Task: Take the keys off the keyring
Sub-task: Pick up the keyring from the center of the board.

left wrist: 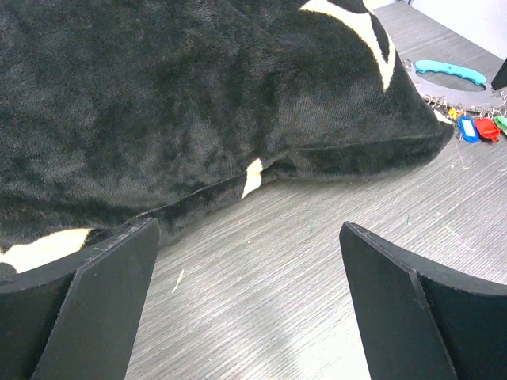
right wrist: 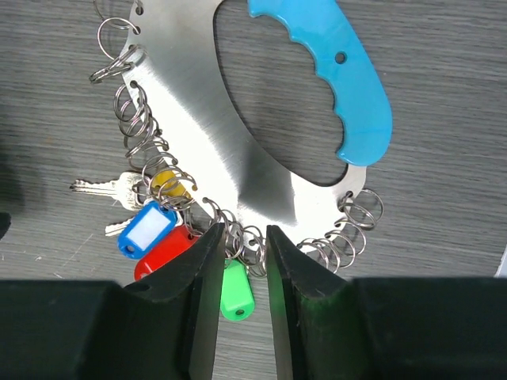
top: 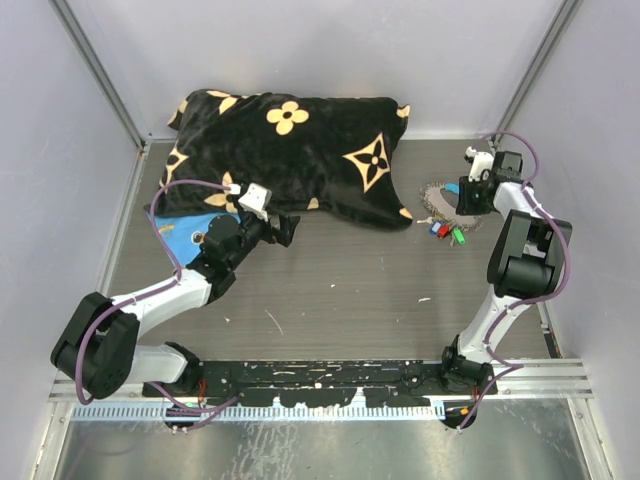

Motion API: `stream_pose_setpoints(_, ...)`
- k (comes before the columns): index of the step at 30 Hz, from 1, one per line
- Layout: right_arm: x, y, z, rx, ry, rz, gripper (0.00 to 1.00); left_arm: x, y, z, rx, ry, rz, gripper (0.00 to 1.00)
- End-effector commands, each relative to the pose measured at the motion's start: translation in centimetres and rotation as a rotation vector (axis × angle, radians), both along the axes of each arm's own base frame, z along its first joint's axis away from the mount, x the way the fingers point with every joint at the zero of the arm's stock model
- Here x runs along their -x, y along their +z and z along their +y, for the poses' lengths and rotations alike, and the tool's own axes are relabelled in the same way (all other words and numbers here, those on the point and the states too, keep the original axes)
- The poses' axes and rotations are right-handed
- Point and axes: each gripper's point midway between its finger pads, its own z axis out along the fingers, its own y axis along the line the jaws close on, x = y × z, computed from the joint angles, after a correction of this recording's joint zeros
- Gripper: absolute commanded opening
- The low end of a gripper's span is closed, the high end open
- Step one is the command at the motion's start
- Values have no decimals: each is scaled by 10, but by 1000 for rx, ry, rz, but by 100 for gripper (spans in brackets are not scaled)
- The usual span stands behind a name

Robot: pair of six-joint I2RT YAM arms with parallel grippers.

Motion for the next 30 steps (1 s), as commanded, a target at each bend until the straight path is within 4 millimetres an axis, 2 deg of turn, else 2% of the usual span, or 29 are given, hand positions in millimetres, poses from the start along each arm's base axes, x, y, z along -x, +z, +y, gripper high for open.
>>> stream_pose_setpoints(1, -6, 7, 5, -51, -6, -31, 31, -1, 36, 4, 52, 15, -113, 98)
stream_pose_setpoints(8, -3, -1, 12, -138, -9, -8, 29, -1, 35, 4, 51, 16, -113, 98)
stream_pose_setpoints(15, -1, -11, 5, -119, -30, 18, 29, -1, 35, 3, 52, 14, -113, 98)
stream_pose_setpoints(26, 1, -25, 5, -129, -37, 55, 29, -1, 34, 3, 51, 12, -114, 98)
stream_pose_setpoints(30, 1, -28, 6, -138, -36, 65, 23, -1, 35, 3, 52, 14, -115, 98)
